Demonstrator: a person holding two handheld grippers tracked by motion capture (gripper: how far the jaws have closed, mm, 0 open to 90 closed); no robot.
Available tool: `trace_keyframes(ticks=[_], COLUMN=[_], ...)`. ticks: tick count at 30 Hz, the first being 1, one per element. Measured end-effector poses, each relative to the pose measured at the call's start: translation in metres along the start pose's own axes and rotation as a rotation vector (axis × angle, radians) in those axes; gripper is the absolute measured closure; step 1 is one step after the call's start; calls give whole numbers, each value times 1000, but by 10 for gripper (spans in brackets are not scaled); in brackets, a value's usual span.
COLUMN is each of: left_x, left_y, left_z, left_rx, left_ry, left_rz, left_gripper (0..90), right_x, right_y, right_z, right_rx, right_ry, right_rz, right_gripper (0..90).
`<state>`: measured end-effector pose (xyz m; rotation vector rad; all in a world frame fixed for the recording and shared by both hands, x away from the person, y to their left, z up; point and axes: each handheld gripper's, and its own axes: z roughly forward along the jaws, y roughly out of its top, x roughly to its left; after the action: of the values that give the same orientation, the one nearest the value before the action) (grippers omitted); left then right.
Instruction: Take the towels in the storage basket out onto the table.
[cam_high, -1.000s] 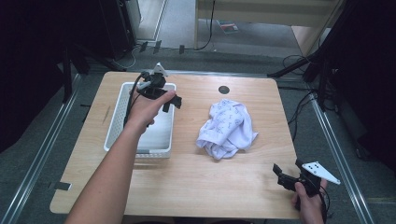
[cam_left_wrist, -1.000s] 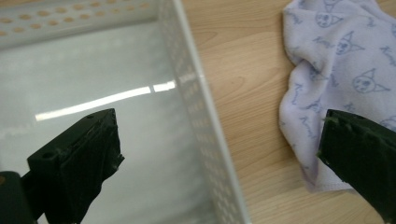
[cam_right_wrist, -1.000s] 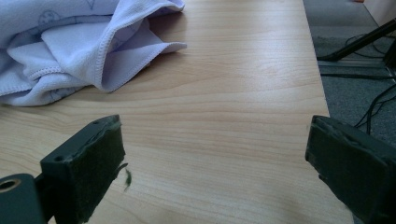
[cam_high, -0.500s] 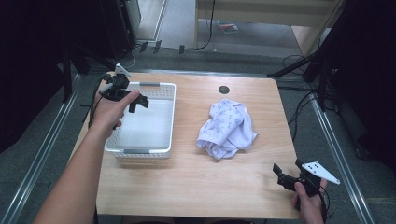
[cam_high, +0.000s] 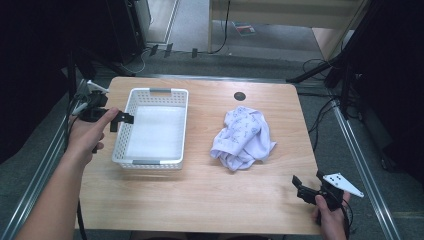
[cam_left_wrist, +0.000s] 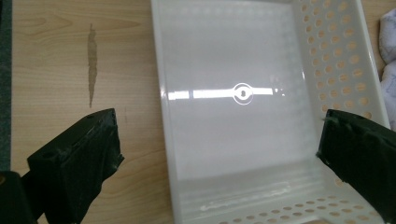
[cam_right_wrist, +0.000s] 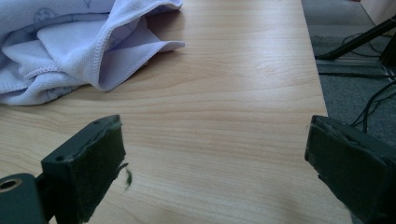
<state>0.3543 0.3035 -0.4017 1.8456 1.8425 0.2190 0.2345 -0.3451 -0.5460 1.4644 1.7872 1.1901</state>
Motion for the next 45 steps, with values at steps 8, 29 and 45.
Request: trace_keyframes(ticks=[8,29,45], left_x=[25,52,72], left_y=[-45,-169,-206], left_z=[-10,-8,28], left_rx=[-49,-381,-630], left_ry=[0,-81,2], left_rz=[-25,-36,9], left_gripper=[0,0,0], right_x=[0,1,0], right_y=[0,0,0], right_z=[0,-1,-1], right_rx=[1,-2,-7], right_ry=[-2,-14,4], right_rz=[0,-1,4], right_gripper=[49,50,34])
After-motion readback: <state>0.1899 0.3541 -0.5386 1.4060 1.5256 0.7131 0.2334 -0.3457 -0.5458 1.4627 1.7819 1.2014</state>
